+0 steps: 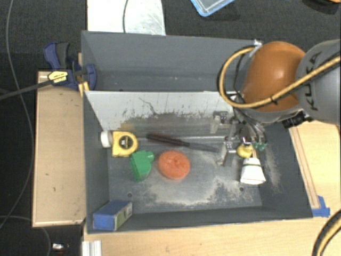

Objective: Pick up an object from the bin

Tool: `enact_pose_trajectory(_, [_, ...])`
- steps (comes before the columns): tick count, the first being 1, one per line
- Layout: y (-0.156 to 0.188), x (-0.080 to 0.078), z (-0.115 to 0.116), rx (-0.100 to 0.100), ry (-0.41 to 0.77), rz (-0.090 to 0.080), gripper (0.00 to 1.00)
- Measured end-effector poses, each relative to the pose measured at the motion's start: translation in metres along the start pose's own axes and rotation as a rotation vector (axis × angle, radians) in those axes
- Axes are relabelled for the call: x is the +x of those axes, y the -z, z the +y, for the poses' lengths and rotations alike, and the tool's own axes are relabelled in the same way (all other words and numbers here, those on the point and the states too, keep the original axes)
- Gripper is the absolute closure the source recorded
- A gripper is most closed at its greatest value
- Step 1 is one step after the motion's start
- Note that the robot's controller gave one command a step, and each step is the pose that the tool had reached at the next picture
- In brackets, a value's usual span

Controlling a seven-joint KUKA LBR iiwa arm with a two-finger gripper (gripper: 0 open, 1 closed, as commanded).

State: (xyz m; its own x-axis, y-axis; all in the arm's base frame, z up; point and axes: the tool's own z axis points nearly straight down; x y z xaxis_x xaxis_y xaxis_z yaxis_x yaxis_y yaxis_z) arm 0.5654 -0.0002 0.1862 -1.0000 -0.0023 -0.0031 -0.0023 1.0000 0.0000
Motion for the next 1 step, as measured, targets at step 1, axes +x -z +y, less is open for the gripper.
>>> enact_pose_trajectory(1, [-0.0161,-0.0219,0.0389,0.000,0.074,-0.004,0.00])
